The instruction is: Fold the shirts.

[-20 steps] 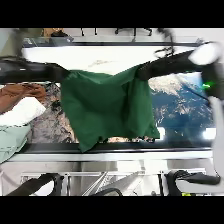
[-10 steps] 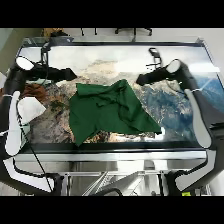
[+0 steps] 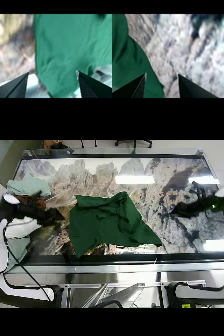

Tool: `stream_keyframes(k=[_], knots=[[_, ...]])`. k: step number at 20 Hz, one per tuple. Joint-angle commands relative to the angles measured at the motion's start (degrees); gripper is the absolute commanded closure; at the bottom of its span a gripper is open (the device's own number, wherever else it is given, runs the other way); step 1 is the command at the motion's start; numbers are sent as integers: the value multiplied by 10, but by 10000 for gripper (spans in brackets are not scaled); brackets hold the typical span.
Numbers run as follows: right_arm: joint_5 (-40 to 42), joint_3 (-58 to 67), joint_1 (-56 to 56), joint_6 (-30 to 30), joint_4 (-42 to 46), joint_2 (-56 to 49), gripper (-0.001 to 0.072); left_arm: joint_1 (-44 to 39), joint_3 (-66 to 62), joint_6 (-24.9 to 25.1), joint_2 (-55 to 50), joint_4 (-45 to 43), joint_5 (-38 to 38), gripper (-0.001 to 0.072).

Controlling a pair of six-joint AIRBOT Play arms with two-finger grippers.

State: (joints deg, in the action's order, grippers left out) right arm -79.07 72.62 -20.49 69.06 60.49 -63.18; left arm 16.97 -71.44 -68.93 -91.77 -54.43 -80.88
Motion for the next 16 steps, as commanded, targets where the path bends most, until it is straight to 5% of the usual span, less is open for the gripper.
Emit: stream_keyframes(k=[1,9,10,12,16], knots=[[2,-116,-50,-9,0,68,244,9,120,23,14,6,47,51],[1,-227,-54,-18,-2,108,242,-96,141,65,14,59,164,55],[2,-243,-52,-19,-3,108,241,-104,134,66,14,59,171,211],[7,-275,-39,-33,-9,108,241,-107,119,68,14,59,176,657],[45,-335,12,-55,-29,101,241,-96,95,70,14,60,169,692]])
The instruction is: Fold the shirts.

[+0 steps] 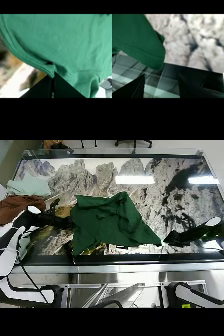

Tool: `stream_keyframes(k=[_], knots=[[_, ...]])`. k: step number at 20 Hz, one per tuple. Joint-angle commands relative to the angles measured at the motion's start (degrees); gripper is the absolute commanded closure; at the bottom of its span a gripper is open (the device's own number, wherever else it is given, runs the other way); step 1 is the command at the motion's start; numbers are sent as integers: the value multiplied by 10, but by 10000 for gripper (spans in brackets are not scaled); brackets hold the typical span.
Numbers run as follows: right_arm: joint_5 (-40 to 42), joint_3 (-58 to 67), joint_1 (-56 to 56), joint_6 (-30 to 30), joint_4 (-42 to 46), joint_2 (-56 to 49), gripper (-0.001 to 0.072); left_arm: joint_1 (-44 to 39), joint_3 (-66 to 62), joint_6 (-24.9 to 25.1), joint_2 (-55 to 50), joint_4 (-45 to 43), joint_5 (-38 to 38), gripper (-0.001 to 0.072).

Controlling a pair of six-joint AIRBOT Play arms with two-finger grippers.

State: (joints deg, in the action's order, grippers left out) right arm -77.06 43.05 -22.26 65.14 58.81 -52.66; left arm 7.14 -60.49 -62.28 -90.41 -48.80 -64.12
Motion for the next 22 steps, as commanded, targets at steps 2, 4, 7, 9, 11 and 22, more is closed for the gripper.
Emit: stream_keyframes(k=[2,4,7,9,11,22], knots=[[60,-44,52,-18,-14,-14,241,11,-12,3,0,4,-2,693],[107,-44,68,-23,-32,-26,244,18,-7,3,0,3,-3,692],[141,-44,71,-64,-97,-47,349,22,-6,3,1,4,-5,693],[148,-39,71,-96,-137,-54,510,22,-6,3,1,5,-4,692],[139,-30,71,-108,-169,-53,687,22,-6,3,2,8,-9,693],[-47,395,-151,-129,-668,123,687,115,-363,7,306,342,-142,693]])
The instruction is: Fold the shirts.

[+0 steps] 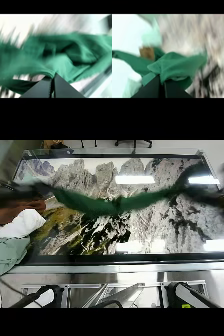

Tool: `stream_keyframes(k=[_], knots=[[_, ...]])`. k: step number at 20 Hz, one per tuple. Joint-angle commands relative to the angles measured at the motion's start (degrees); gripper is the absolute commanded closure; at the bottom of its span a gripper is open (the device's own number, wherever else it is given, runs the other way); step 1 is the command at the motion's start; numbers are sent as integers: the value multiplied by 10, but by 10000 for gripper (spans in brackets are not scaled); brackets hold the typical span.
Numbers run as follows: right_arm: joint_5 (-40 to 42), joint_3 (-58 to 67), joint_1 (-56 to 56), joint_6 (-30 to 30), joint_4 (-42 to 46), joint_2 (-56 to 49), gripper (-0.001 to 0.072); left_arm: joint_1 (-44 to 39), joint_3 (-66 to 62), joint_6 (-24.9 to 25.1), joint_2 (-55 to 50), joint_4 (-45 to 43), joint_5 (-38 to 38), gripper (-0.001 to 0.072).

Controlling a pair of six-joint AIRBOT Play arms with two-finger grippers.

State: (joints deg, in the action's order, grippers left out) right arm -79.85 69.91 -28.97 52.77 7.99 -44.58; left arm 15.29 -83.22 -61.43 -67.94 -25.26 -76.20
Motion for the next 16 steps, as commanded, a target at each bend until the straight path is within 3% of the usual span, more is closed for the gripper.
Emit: stream_keyframes(k=[1,5,9,13,16], knots=[[-6,169,-109,-5,-183,50,687,47,-191,-5,104,98,-11,694],[103,270,-119,-5,-198,65,687,141,-324,-33,184,70,32,693],[107,290,-119,-16,-198,68,687,219,-304,-36,223,58,34,694],[72,283,-119,-35,-116,59,687,149,-198,-6,190,57,29,693],[61,188,-118,-35,-70,43,686,4,-118,40,101,-3,70,693]])
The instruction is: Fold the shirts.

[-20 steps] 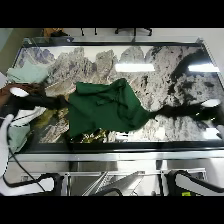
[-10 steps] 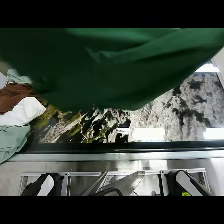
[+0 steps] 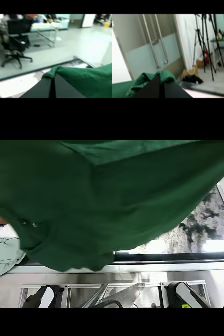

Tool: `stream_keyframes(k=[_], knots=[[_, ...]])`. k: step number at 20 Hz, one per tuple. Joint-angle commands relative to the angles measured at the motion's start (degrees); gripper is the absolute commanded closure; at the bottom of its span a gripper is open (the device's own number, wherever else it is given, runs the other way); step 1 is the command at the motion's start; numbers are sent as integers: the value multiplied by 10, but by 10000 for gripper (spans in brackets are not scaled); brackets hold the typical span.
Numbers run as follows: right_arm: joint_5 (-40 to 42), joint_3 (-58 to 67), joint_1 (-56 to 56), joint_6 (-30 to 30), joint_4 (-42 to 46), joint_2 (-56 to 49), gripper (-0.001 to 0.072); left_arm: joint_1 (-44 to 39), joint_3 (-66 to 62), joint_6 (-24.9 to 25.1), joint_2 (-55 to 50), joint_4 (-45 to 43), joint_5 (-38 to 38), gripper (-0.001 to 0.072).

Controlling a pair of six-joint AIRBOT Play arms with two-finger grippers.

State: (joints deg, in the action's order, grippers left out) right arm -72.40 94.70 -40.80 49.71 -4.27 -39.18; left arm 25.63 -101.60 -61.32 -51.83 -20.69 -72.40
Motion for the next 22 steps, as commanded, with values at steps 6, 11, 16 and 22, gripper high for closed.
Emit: stream_keyframes(k=[6,11,16,22], knots=[[169,-389,150,-99,158,-116,686,-270,106,43,-349,-250,205,693],[302,-369,254,-237,99,-313,686,-268,-57,2,-589,-243,177,693],[262,-269,255,-244,98,-371,379,-259,-170,-5,-630,-244,101,91],[120,-255,118,-76,301,-280,383,-159,-77,-57,-519,-249,-22,2]])
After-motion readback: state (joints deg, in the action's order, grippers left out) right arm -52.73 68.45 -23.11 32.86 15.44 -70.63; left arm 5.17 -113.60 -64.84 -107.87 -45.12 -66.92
